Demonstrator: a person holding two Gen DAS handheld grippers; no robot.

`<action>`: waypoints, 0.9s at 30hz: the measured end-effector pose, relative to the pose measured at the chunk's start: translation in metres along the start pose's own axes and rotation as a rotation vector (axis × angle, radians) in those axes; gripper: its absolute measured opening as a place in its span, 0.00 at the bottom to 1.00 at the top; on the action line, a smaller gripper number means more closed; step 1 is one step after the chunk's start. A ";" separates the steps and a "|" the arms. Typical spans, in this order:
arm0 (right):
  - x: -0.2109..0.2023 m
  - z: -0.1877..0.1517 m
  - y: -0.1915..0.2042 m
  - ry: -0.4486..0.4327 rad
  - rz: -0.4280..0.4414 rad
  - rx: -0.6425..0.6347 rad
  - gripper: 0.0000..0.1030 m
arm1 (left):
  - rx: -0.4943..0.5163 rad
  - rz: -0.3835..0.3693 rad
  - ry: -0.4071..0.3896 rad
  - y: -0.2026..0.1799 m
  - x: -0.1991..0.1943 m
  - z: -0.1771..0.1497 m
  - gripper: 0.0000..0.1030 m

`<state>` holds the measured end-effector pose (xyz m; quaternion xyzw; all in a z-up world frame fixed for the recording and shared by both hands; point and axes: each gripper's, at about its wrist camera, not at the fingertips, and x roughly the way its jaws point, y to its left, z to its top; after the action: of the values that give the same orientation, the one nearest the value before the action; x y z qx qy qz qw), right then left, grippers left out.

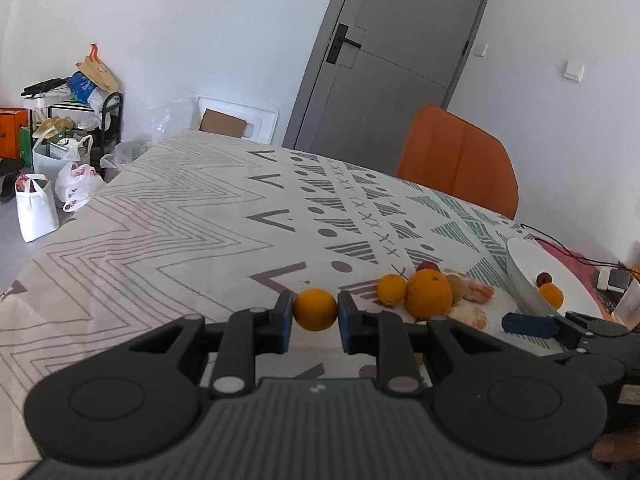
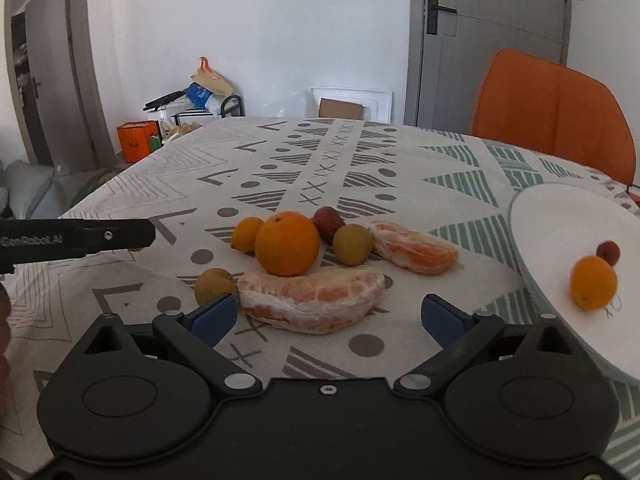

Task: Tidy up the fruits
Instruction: 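Grasp a small mandarin with the left gripper while the right gripper grasps a pomelo segment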

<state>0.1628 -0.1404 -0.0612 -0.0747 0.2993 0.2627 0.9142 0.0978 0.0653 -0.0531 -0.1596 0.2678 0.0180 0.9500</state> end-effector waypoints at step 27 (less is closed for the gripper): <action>-0.030 0.004 -0.008 -0.063 0.013 0.080 0.81 | 0.035 -0.012 -0.011 -0.009 -0.009 0.007 0.21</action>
<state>0.1488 -0.1585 -0.0405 -0.0279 0.2810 0.2589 0.9237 0.0951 0.0595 -0.0401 -0.1447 0.2622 0.0088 0.9541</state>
